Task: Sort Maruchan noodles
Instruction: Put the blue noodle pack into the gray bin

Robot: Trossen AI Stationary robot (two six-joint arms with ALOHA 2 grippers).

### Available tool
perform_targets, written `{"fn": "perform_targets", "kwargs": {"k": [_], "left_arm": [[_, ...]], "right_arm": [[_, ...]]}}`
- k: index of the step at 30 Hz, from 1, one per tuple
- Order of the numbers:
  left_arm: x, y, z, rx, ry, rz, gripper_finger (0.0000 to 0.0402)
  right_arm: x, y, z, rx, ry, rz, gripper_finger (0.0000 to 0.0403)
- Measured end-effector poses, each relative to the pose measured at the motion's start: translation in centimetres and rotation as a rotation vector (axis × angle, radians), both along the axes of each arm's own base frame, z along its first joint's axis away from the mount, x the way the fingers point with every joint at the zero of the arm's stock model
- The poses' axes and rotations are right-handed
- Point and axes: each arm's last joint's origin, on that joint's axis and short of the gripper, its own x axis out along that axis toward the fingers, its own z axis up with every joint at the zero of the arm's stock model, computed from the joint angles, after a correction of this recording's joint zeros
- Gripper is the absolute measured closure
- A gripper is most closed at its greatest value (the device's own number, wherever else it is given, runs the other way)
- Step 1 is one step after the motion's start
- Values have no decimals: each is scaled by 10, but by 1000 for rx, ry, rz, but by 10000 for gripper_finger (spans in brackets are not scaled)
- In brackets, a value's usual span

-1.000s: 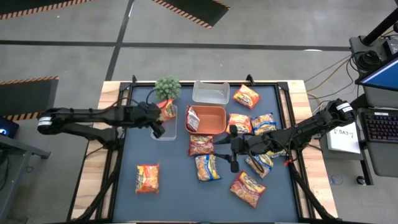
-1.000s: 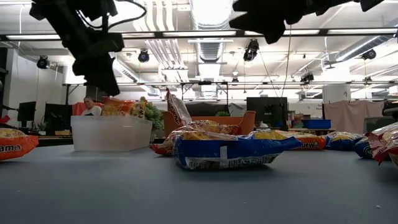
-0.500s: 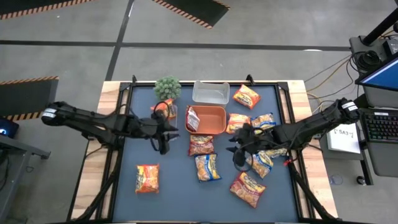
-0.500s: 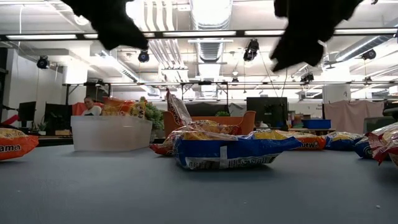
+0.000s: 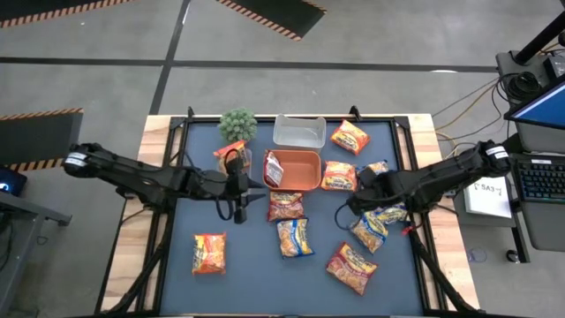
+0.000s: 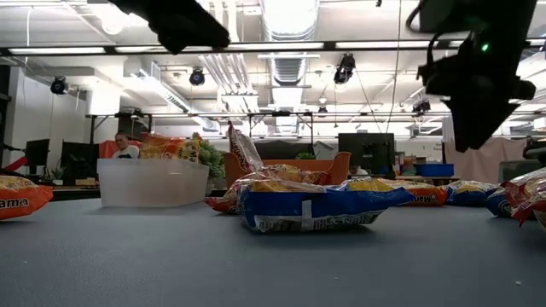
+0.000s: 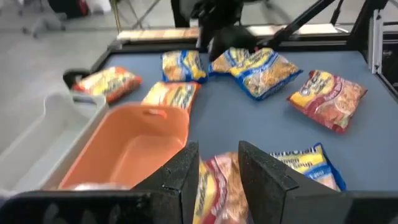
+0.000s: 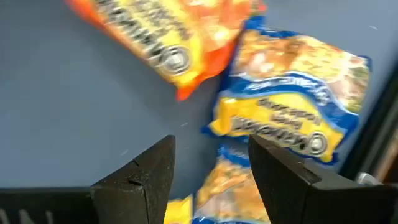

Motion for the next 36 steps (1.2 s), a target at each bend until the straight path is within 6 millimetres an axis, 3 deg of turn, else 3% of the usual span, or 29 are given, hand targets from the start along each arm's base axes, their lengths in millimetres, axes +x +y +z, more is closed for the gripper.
{"fn": "perform_targets", "kwargs": {"k": [9,24,36], "left_arm": [[9,1,1,113,-47,39,308],[9,2,2,158,-55,75,308],[11,2,8,157,-120,76,308]], "right_arm": [[-1,-27,-25,-14,-17,-78,211],[-13,-29,-60,-28,-73,-137,211],[-13,-31,-64,-97,-100,-147,211]]}}
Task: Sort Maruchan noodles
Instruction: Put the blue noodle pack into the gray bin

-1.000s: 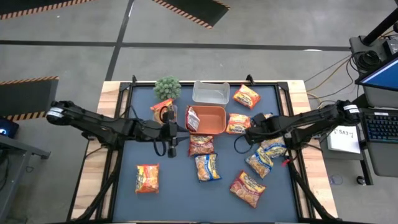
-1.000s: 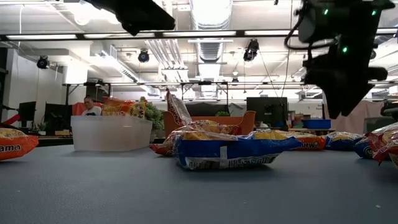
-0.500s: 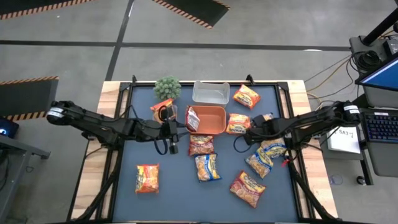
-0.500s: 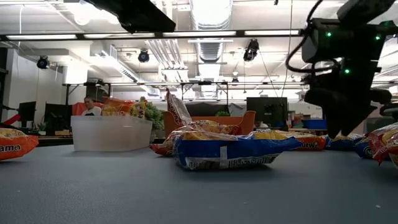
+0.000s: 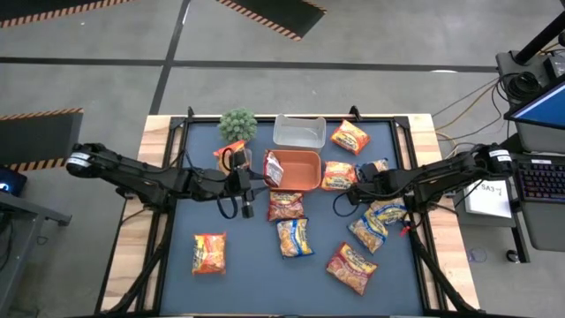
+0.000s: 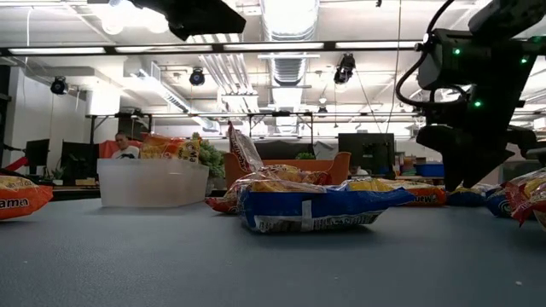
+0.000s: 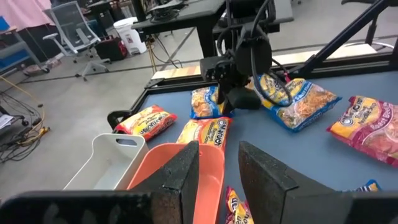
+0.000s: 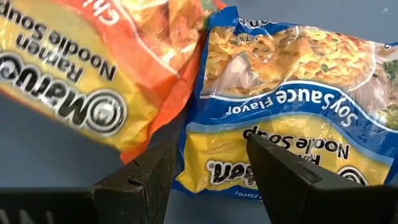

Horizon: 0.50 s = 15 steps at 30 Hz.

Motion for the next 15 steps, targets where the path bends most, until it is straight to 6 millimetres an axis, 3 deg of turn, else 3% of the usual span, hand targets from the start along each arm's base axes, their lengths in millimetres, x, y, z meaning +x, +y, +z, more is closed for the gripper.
{"fn": "perform_targets", "kwargs": {"k": [5,15], "left_arm": [[1,0,2,9,-18,-3,308],[1,0,2,12,-21,-4,308]], "right_arm": [[11,-1,5,-29,-71,37,211],[12,-19,28,-48,62,38,212]]}}
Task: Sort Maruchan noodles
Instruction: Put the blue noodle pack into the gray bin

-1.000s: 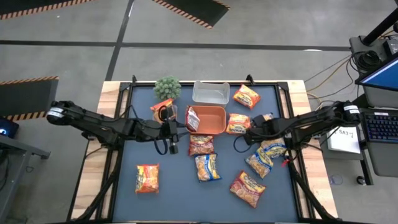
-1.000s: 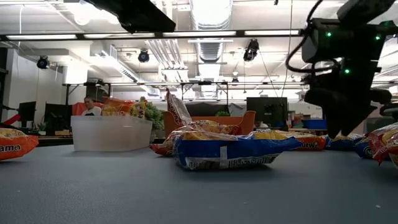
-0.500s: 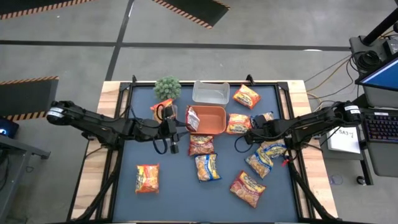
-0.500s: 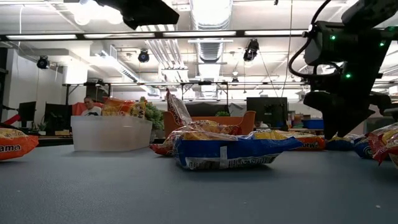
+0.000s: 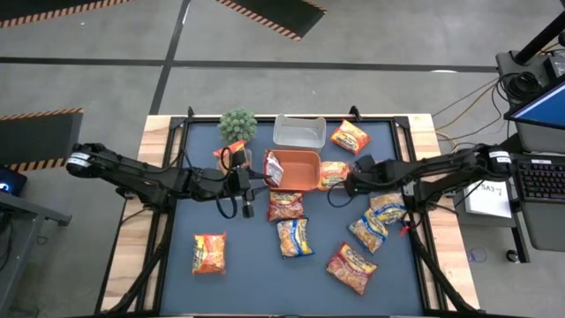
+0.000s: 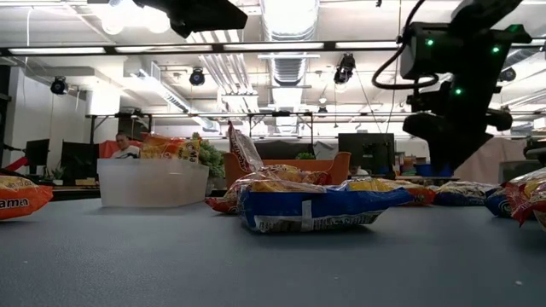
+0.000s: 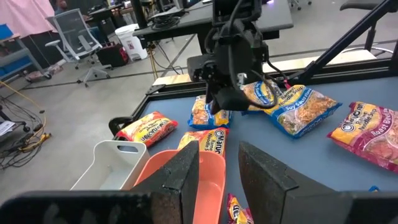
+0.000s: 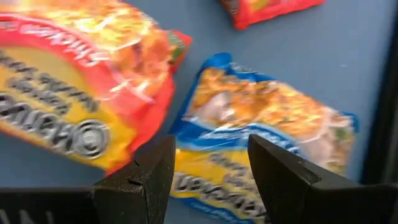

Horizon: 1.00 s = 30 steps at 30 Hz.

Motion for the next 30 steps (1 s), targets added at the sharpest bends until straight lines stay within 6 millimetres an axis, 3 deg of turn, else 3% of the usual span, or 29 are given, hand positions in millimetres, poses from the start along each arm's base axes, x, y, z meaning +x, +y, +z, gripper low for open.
{"fn": "perform_targets", "kwargs": {"k": [15,30], "left_arm": [[0,0,0,0,0,0,308],[0,0,0,1,0,-1,308]], "right_arm": [[-8,-33,-1,85,86,9,217],[-2,-38,0,49,27,25,221]]}}
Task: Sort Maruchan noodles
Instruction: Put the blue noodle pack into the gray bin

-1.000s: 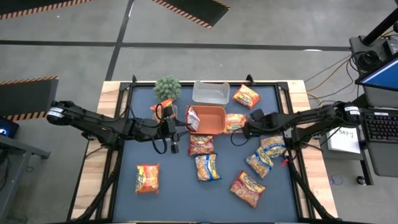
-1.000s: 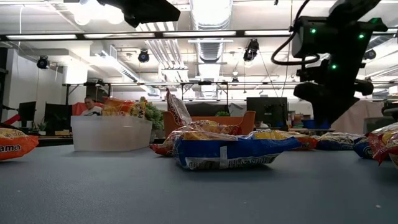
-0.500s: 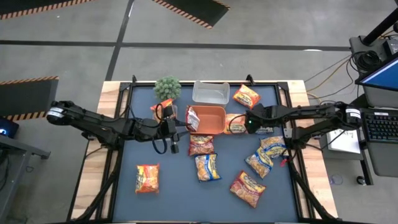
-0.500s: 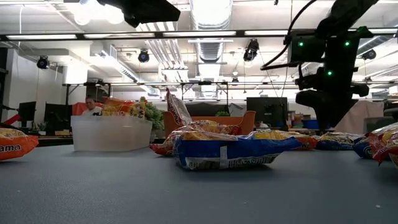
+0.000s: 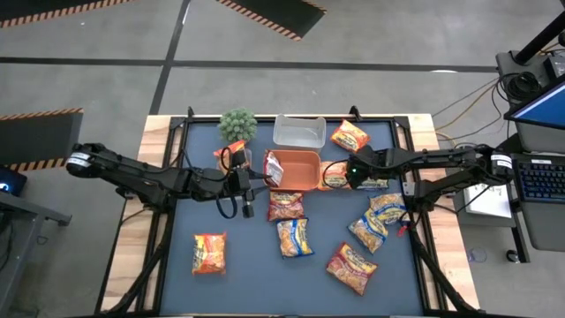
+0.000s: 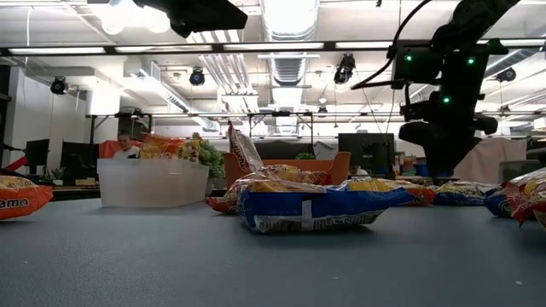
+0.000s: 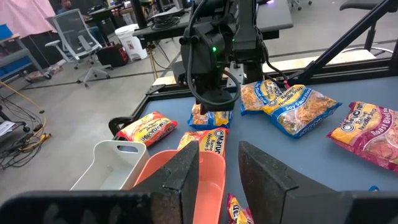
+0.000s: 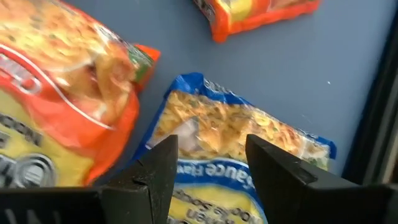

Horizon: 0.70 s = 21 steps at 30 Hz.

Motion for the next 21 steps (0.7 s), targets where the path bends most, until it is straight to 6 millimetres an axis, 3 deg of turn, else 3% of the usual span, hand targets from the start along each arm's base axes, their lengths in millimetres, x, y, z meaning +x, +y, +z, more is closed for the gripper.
{"fn": "perform_targets", "kwargs": {"k": [3,5,10,15,21], "left_arm": [[0,0,0,0,0,0,308],[0,0,0,0,0,0,308],[0,0,0,2,1,0,308],[0,0,0,4,1,-1,308],[0,0,0,4,1,-1,308]], "right_arm": [[4,0,1,20,-44,18,221],[6,0,2,81,-79,25,243],[18,2,12,18,-127,117,374],[19,0,21,-23,-86,117,359],[0,0,18,130,38,17,352]]}}
